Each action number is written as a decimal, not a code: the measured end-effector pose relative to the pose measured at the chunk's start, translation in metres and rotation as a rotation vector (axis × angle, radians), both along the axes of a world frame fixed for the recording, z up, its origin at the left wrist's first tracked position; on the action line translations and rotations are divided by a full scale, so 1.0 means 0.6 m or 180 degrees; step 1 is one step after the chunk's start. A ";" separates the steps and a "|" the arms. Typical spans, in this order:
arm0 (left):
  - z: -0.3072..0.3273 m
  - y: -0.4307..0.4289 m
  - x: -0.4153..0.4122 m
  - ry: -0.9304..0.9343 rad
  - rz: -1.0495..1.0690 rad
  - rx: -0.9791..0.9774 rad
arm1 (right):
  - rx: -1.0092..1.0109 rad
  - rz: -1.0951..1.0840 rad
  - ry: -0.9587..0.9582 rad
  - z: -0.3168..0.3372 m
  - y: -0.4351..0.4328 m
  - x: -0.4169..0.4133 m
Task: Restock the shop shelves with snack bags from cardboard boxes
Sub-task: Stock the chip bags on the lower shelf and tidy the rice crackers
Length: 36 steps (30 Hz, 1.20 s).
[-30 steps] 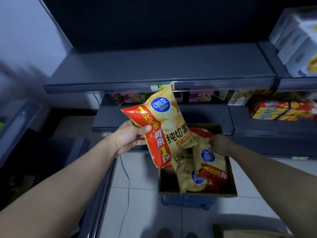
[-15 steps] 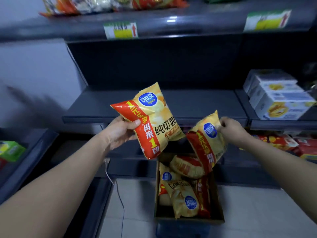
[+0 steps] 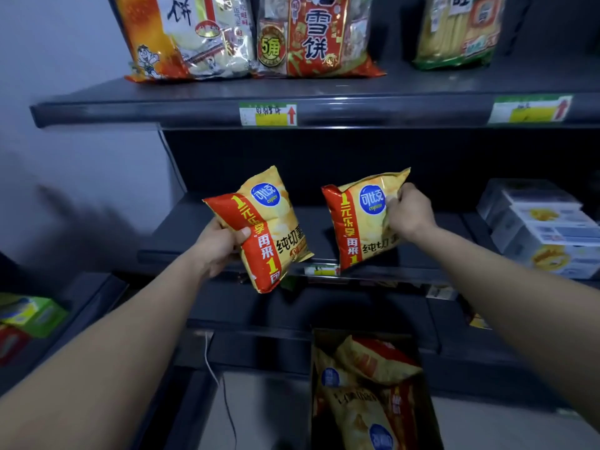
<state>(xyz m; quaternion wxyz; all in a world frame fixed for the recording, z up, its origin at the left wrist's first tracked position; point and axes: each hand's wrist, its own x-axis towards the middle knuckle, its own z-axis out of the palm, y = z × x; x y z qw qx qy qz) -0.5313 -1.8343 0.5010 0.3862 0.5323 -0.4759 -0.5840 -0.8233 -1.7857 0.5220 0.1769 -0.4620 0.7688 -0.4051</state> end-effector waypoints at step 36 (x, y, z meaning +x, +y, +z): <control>-0.139 -0.316 0.044 -0.0443 -0.0427 0.0219 | 0.0241 -0.0558 -0.0754 -0.142 -0.307 0.117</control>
